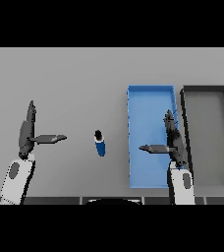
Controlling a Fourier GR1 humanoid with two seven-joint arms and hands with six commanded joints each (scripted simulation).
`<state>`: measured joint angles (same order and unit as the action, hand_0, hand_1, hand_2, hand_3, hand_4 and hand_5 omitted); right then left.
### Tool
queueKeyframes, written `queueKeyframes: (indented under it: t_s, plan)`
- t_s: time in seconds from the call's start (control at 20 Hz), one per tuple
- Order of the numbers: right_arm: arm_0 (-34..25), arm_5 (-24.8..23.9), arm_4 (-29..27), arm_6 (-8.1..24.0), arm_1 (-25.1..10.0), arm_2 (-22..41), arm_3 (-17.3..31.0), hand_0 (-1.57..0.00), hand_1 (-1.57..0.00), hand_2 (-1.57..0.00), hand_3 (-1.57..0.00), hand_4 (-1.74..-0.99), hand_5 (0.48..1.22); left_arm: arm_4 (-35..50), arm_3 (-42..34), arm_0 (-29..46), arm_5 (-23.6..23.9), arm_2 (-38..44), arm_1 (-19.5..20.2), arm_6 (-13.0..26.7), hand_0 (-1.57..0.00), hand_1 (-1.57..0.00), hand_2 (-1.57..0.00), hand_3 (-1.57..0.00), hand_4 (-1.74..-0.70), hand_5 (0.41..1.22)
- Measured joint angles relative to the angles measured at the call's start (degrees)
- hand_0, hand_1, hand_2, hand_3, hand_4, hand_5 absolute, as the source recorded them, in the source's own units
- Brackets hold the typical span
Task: Pick up the blue pipe and place it into the blue bin.
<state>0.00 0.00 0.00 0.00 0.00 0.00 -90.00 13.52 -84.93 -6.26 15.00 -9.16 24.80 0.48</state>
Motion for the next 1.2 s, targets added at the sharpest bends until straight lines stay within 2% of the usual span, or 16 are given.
queueKeyframes:
  t_s: [0.3,0.35,0.45,0.5,0.65,0.75,0.85,0.95,1.05,1.15,1.2]
  plan:
    - [0.3,0.4,-0.4,-0.4,-0.5,-0.3,-0.3,0.0,0.0,0.0,0.0,-1.225,0.617,0.2,-0.7,0.4,0.2,0.0,-0.1,-0.4,0.0,0.0,0.0,0.0,-1.07,0.591]
    - [2.3,2.6,2.1,-4.3,-2.8,2.1,-2.0,0.0,0.0,0.0,0.0,-1.224,0.618,0.3,-1.8,0.5,-7.4,-2.2,4.3,-2.8,0.0,0.0,0.0,0.0,-1.07,0.59]
    - [4.6,3.6,5.4,-5.1,-5.3,4.4,-5.2,0.0,0.0,0.0,0.0,-1.225,0.62,1.3,-1.5,0.4,-15.6,-3.1,9.5,-4.3,0.0,0.0,0.0,0.0,-1.08,0.587]
    - [5.1,3.7,6.6,-4.3,-5.9,5.1,-6.0,0.0,0.0,0.0,0.0,-1.223,0.62,1.6,-1.3,0.6,-17.9,-3.7,10.4,-4.7,0.0,0.0,0.0,0.0,-1.08,0.588]
    - [5.8,3.1,9.2,-4.2,-6.6,6.3,-6.8,0.0,0.0,0.0,0.0,-1.196,0.609,1.9,-0.9,0.4,-20.4,-3.9,11.7,-5.5,0.0,0.0,0.0,0.0,-1.08,0.6]
    - [5.5,2.5,9.2,-1.8,-6.8,6.0,-7.7,0.0,0.0,0.0,0.0,-1.185,0.597,2.4,-2.4,1.2,-21.2,-4.4,12.0,-5.8,0.0,0.0,0.0,0.0,-1.09,0.605]
    - [5.0,2.5,9.6,-1.3,-6.7,6.1,-7.2,0.0,0.0,0.0,0.0,-1.187,0.6,2.6,-3.5,1.6,-23.6,-5.9,12.0,-6.8,0.0,0.0,0.0,0.0,-1.1,0.583]
    - [5.7,3.2,9.5,-3.0,-7.6,6.1,-8.1,0.0,0.0,0.0,0.0,-1.198,0.607,3.1,-5.5,2.5,-26.6,-7.4,12.9,-7.3,0.0,0.0,0.0,0.0,-1.1,0.554]
    - [4.8,3.2,9.1,-2.7,-7.9,5.6,-7.3,0.0,0.0,0.0,0.0,-1.205,0.611,2.5,-7.5,4.3,-28.8,-9.8,13.0,-7.1,0.0,0.0,0.0,0.0,-1.12,0.514]
    - [5.5,3.7,9.6,-3.4,-7.4,6.7,-7.4,0.0,0.0,0.0,0.0,-1.208,0.612,2.5,-10.1,3.8,-29.5,-12.2,11.9,-4.7,0.0,0.0,0.0,0.0,-1.16,0.497]
    - [6.1,3.5,10.2,-3.9,-7.3,7.0,-7.6,0.0,0.0,0.0,0.0,-1.211,0.613,2.0,-10.2,3.7,-30.1,-13.2,11.4,-4.7,0.0,0.0,0.0,0.0,-1.17,0.49]
